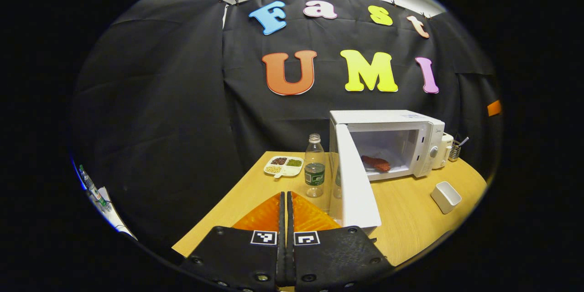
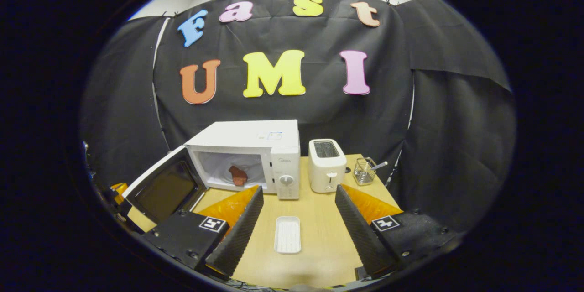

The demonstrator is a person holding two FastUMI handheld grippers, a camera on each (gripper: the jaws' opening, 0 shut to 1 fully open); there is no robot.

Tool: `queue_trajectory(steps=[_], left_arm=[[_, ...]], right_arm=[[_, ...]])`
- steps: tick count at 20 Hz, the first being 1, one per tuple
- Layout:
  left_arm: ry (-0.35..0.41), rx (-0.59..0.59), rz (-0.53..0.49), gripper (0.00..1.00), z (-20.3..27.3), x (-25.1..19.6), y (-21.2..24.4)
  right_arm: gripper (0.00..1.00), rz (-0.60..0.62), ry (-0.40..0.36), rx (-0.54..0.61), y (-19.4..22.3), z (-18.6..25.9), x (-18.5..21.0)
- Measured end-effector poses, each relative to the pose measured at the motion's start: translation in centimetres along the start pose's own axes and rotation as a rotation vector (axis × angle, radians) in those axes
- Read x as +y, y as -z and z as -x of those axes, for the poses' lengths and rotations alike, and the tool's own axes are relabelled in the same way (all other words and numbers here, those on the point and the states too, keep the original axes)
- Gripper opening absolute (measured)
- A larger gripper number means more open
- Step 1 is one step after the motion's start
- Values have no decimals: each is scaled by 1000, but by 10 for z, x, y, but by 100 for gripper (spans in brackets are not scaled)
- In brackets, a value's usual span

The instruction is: Open the microwave oven with the left hand, put the food in, and close the microwave oven.

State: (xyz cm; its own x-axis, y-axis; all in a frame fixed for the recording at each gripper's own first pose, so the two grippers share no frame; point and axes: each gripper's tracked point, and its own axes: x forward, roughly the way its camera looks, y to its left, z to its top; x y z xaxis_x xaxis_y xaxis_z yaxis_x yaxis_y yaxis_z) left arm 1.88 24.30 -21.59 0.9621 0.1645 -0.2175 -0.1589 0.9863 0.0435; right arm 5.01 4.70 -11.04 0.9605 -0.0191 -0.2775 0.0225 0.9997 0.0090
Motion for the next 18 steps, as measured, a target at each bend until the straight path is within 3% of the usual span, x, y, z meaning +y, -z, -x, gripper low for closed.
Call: queue_trajectory(steps=[18], left_arm=[[231, -16, -34, 0, 2, -168, -20]], right_arm=[[100, -32, 13, -33, -12, 8, -55]])
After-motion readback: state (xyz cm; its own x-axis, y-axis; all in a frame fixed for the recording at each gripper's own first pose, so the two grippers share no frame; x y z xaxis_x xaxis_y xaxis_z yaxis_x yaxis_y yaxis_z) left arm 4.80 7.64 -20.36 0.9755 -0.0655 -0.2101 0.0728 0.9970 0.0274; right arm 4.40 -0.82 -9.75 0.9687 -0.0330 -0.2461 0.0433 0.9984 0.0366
